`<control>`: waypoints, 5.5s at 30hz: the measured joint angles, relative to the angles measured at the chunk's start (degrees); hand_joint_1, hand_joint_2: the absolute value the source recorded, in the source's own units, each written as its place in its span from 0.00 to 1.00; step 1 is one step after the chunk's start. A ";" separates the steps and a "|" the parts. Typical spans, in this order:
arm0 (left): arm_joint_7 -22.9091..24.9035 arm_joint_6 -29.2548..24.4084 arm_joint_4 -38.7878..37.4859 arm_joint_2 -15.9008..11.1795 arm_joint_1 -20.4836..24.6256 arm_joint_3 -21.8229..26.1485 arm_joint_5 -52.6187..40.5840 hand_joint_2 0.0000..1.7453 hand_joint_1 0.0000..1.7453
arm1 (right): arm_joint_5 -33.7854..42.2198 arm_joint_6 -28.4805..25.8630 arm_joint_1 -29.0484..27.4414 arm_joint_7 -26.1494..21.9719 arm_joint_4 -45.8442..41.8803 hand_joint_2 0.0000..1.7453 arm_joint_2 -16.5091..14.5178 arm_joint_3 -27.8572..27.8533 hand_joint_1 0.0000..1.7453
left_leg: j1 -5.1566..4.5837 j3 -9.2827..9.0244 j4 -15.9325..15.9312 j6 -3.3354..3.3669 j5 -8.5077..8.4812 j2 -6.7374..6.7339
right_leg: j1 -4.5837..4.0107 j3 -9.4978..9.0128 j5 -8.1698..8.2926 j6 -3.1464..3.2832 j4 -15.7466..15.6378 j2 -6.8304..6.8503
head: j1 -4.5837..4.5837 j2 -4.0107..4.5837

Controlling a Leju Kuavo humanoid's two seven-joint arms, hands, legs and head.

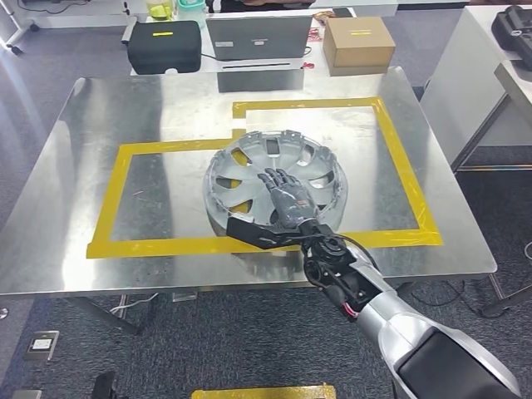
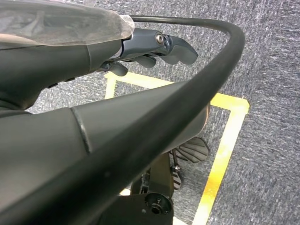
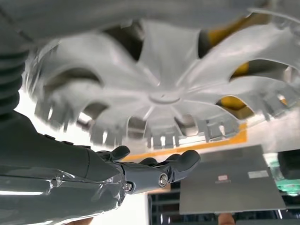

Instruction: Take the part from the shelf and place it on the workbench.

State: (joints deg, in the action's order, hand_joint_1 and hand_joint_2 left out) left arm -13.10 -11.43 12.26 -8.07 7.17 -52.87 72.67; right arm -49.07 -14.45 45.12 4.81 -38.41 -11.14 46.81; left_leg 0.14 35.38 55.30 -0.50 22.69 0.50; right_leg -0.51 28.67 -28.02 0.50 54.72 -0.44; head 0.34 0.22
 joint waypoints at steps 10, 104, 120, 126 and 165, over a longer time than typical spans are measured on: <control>-0.80 0.11 0.00 -0.08 -0.94 0.07 1.25 0.00 0.00 | 36.02 10.14 -7.02 -21.34 -8.06 0.00 0.28 -6.12 0.00 | 0.15 -0.20 0.00 -0.04 0.05 -0.03 | 0.01 -0.09 -0.07 -0.01 -0.06 -0.03 | -0.01 0.00; 0.14 -0.50 -0.02 0.06 -1.13 2.59 3.52 0.00 0.00 | 70.04 32.37 -30.38 -34.69 -51.24 0.00 10.98 -2.35 0.00 | 1.27 -7.61 -2.27 -0.14 4.41 -0.62 | 1.20 6.23 3.91 -2.32 1.81 0.68 | 0.62 0.00; 0.15 -0.78 -0.02 0.38 -1.11 2.82 3.71 0.00 0.00 | 68.45 32.65 -30.06 -34.77 -50.83 0.00 11.03 -2.24 0.00 | 0.18 -0.11 0.96 -0.56 2.05 1.66 | 0.10 -4.41 1.74 2.05 -4.85 -0.67 | -1.68 0.01; 0.14 -0.85 -0.02 0.28 -1.20 2.98 4.06 0.00 0.00 | 68.34 32.83 -30.36 -34.65 -50.66 0.00 11.03 -2.11 0.00 | 1.96 2.73 10.49 -3.26 4.63 -0.39 | 0.99 -2.40 1.62 1.21 -3.14 3.27 | 0.00 0.00; 0.14 -0.98 -0.09 -0.02 -1.51 3.03 4.20 0.00 0.00 | 67.95 32.92 -30.36 -34.51 -50.96 0.00 11.01 -2.02 0.00 | 1.07 -2.87 -1.02 0.53 0.96 -1.43 | 0.74 -0.54 -1.13 -1.45 1.18 4.87 | -0.20 0.00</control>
State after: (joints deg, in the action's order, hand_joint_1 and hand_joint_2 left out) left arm -12.96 -12.41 12.17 -8.09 5.66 -49.84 76.87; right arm 18.88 18.47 14.76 -29.70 -89.37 -0.13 44.79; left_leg 1.20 32.51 54.28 0.04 23.66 -0.93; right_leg 0.23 28.13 -29.16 -0.95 55.90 4.43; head 0.15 0.22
